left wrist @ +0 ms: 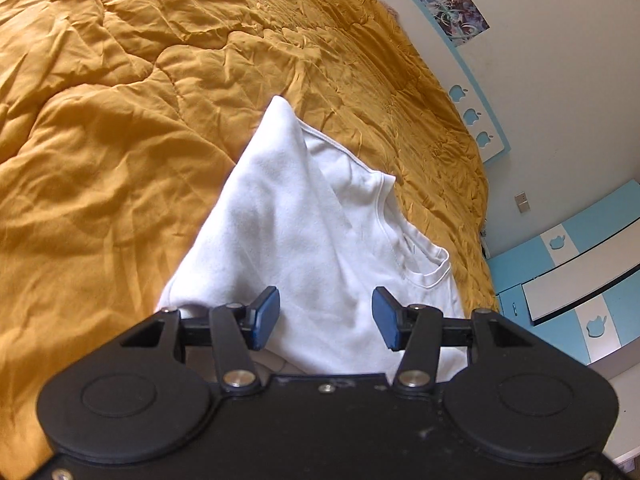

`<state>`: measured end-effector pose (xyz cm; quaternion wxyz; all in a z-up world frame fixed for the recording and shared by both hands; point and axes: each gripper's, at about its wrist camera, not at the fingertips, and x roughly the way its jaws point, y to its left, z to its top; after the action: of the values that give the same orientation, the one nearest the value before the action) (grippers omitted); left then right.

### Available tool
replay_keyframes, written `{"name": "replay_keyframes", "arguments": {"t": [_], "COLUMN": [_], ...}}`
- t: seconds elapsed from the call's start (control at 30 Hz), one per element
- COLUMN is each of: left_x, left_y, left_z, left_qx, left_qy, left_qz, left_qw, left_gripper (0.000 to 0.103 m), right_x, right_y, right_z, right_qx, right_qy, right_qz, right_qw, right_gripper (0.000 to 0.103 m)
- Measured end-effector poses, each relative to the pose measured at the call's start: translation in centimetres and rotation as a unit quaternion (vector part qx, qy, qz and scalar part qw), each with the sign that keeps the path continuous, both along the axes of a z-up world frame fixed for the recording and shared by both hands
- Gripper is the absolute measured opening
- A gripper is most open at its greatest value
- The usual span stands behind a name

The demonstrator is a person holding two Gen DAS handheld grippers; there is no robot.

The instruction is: Fold small clothes

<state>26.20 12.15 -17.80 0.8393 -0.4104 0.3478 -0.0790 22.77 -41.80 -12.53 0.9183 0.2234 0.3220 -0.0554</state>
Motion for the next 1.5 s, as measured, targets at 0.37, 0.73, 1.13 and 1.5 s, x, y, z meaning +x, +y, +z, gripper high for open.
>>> {"name": "replay_keyframes", "arguments": {"t": [0.37, 0.73, 1.13, 1.5], "left_x": [1.2, 1.1, 2.5, 0.4], "left_y": [-1.5, -2.8, -3.8, -3.0], "left_z": [-0.9, 1.9, -1.4, 4.0], "left_qx": [0.016, 0.026, 0.025, 0.042], "left_qy": [-0.005, -0.054, 0.006, -0.022], "left_qz": [-0.006, -0.035, -0.046, -0.068], "left_qw": [0.9998, 0.9976, 0.9986, 0.9966], "left_gripper": [0.054, 0.054, 0.056, 0.055], "right_x": [-2.5, -4.5, -3.3, -4.7], "right_y": [0.1, 2.6, 8.6, 8.1], "right_z": [1.0, 2.1, -1.4, 0.2], "right_qx": [-0.020, -0.074, -0.138, -0.086], "right_qy": [-0.023, -0.056, 0.060, 0.063], "right_qz": [-0.019, -0.019, 0.097, 0.092], "right_qw": [0.999, 0.996, 0.984, 0.990], "right_gripper": [0.008, 0.026, 0.016, 0.029]}}
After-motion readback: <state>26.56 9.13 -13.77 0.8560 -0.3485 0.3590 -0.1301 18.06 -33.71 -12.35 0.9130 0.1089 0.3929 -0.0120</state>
